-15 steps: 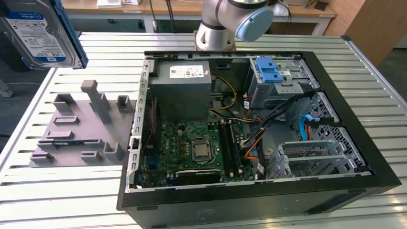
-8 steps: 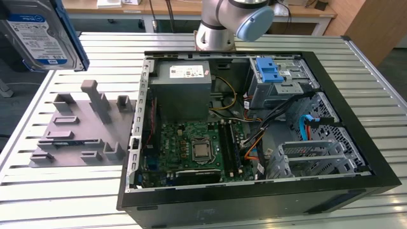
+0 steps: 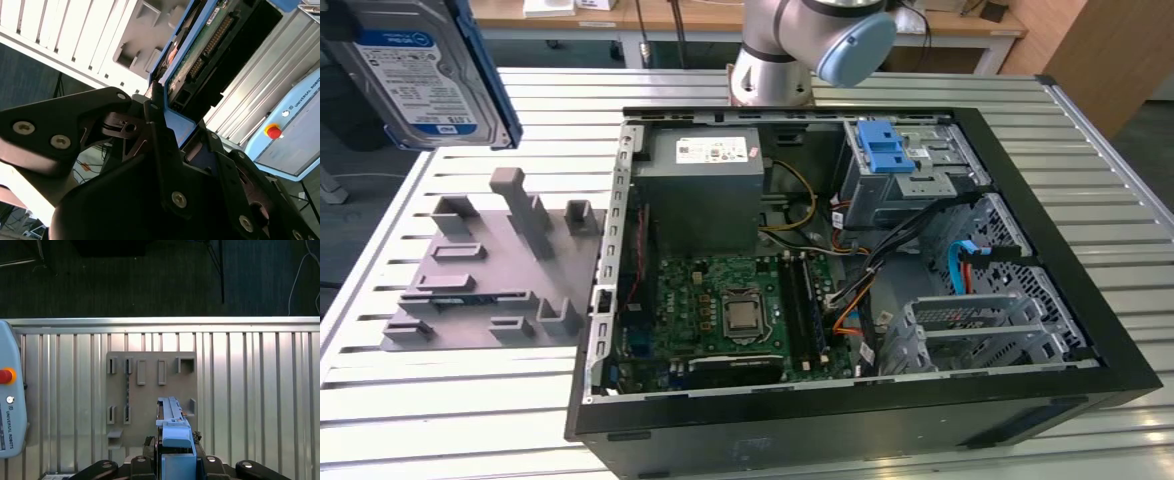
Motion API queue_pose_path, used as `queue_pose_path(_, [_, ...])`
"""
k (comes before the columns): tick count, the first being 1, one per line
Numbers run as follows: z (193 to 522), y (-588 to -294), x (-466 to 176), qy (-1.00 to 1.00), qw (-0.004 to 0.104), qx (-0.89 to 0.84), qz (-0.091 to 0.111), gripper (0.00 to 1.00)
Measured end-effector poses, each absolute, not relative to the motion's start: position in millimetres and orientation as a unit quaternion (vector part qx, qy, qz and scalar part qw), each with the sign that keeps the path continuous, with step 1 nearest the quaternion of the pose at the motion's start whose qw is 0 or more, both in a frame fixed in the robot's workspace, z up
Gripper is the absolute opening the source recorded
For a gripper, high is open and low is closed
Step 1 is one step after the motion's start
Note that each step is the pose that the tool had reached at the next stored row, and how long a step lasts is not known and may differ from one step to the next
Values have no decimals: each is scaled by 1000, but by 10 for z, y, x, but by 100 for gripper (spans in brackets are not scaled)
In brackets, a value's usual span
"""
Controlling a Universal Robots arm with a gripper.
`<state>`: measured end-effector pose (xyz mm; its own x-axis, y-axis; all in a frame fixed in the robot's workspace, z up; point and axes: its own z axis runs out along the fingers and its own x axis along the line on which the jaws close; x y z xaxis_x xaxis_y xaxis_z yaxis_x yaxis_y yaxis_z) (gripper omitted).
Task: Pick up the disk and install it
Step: 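Pick up the disk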
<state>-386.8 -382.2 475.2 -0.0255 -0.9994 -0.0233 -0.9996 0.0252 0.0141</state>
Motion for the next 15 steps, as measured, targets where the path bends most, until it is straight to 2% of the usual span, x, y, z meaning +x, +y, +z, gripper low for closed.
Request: queue_pose_path(15, [4752, -3824, -3642, 716, 3, -698, 13, 36])
